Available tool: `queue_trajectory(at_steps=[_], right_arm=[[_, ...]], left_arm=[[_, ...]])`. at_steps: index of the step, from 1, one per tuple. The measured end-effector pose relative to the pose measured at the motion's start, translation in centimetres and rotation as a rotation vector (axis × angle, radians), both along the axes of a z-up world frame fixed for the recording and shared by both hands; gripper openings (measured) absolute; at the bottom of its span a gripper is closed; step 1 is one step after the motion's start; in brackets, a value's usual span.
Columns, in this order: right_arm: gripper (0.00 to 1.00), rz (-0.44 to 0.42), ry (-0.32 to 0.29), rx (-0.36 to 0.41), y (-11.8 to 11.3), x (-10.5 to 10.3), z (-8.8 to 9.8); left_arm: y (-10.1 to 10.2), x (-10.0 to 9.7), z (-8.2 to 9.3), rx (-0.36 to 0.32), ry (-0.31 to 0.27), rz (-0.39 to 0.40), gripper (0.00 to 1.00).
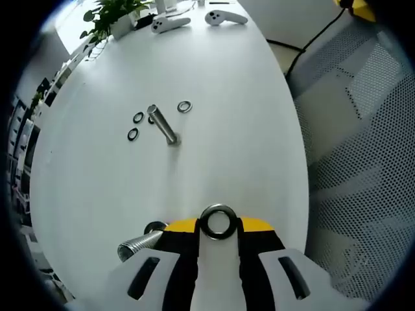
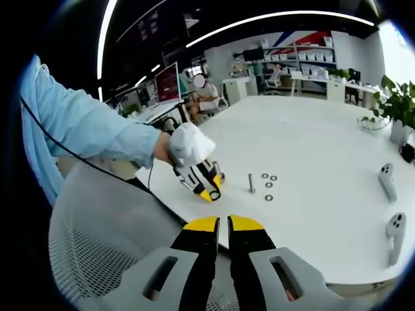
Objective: Place the washer onto the threaded stud by aligning its center hole with the stud, sliding it down to the base, and recovering from edge contact or off-axis alignment until the washer reaches the visible bottom stop.
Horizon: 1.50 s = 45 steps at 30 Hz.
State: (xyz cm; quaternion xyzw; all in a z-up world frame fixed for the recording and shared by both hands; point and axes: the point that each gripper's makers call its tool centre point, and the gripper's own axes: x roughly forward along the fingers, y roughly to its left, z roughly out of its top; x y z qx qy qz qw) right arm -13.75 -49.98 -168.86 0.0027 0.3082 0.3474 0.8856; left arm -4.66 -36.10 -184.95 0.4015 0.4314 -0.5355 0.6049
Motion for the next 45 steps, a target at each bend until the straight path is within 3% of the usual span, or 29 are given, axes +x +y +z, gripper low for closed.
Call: queue_trajectory(at_steps=[13,26,40,45], right_arm=[[0.08,0.006,0.0,-0.001,0.0,-0.1,0.0],[0.08,-0.001,-0.005,0.002,0.0,0.0,0.1],[0.08,0.0,-0.009,0.003,0.0,0.1,0.1],[0.08,0.001,-0.011,0.005,0.0,0.1,0.2]], left_arm=[[1.0,0.0,0.2,0.023,-0.037,-0.007,0.19],[2.2,0.9,3.1,-0.028,-0.052,0.065,0.19],[2.7,2.0,6.3,-0.055,-0.097,0.086,0.19],[2.6,2.0,6.7,-0.046,-0.111,0.064,0.19]])
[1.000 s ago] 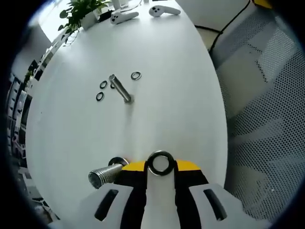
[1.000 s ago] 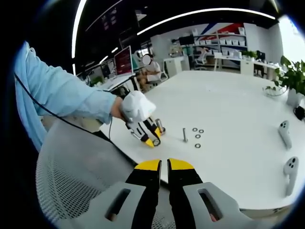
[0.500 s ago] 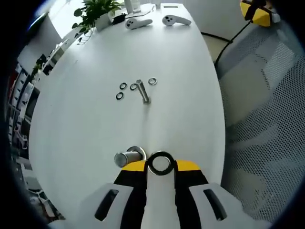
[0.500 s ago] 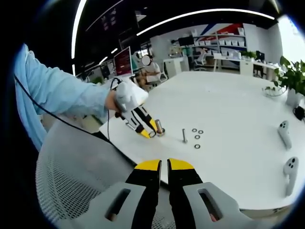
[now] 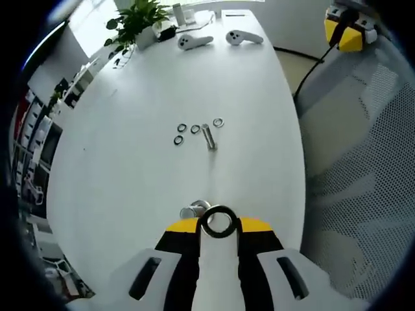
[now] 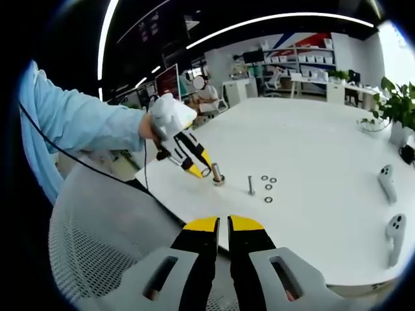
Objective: Place the washer onto the threaded stud by aligning its center hole with the stud, sliding it down to the base, and recovering from edge contact or off-axis alignment until the washer reaches the visible bottom stop.
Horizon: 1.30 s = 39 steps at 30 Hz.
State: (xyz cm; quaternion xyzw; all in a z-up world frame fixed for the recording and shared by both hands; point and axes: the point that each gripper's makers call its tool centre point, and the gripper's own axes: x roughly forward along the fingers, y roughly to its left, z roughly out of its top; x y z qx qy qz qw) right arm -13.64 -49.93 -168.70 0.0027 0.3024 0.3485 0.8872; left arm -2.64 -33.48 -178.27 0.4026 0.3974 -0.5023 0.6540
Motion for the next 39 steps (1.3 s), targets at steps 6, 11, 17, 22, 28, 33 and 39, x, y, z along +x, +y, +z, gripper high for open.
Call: queue_trajectory(at_steps=[6,11,17,22,28,33,39], right_arm=[[0.08,0.001,-0.004,0.003,0.0,0.0,0.1],[0.08,0.005,-0.004,0.004,0.1,0.0,0.1],[0.08,0.011,-0.001,0.003,0.2,-0.1,0.0],[0.08,0.013,0.002,0.002,0.2,-0.1,0.0],[0.08,0.014,0.005,0.002,0.2,-0.1,0.0],[0.08,0.01,0.008,0.0,0.1,-0.1,-0.1],[0.08,0.004,0.01,-0.003,0.0,-0.1,-0.1]], left_arm=[[-0.3,0.4,1.1,-0.005,-0.029,-0.002,0.19],[-0.3,0.7,0.8,0.018,-0.039,-0.021,0.19],[-0.3,1.7,0.8,0.021,-0.053,-0.017,0.19],[-0.1,2.5,0.5,0.037,-0.058,-0.018,0.19],[-0.1,2.8,0.1,0.051,-0.052,-0.028,0.19],[0.0,3.2,-0.2,0.054,-0.042,-0.024,0.19],[-0.1,3.3,-0.8,0.066,-0.036,-0.031,0.19]])
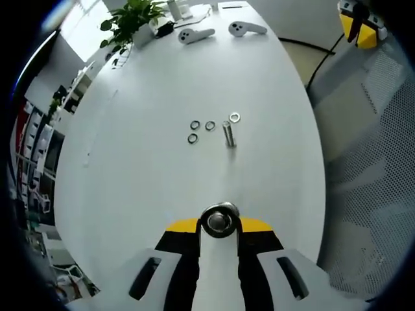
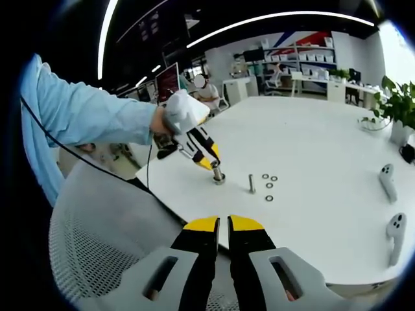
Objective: Place the washer onto the threaded stud by aligning its center hole with the stud, sliding it down to the base, and recovering from edge contact or off-axis alignment until the washer reaches the visible bottom stop.
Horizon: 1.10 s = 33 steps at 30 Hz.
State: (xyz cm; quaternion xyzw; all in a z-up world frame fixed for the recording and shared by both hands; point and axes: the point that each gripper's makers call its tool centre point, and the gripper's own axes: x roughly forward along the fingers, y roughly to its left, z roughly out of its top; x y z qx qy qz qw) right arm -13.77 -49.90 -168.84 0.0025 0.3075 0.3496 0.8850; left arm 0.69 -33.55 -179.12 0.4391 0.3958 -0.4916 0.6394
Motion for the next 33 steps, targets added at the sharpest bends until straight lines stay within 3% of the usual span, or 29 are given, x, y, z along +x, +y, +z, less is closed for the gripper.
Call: queue_trajectory(at_steps=[22,33], right_arm=[[0.08,-0.033,0.004,0.003,-0.4,0.2,0.0],[0.08,-0.041,0.008,0.0,-0.6,0.3,-0.1]], left_arm=[[-0.2,-0.3,-3.3,0.054,0.058,-0.022,0.19],[-0.3,-0.1,-3.8,0.04,0.093,0.004,0.19]])
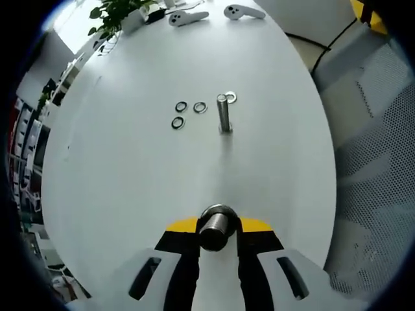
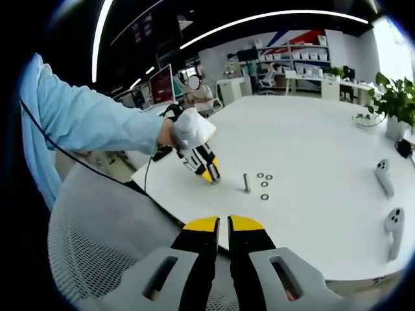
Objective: Place the washer onto the threaded stud by aligning its center hole with the stud, sliding it down to the base, and recovering from edge contact or off-axis alignment until the washer reaches the visible bottom stop.
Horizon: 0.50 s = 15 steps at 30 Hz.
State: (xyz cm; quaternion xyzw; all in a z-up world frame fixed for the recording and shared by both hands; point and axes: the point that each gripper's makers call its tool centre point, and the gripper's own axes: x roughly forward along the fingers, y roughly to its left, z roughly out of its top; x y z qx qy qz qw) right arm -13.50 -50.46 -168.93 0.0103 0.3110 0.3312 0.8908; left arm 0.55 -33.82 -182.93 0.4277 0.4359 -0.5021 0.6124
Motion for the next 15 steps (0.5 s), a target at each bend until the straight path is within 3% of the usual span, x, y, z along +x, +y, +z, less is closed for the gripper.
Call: queue_trajectory(at_steps=[7,15], right_arm=[[0.08,-0.002,-0.001,0.001,0.0,0.0,0.0],[0.08,0.008,-0.005,0.003,0.1,0.0,0.1]], left_arm=[[0.1,-0.1,-0.5,-0.036,0.03,-0.012,0.21],[1.4,0.2,0.4,-0.064,0.012,0.054,0.31]])
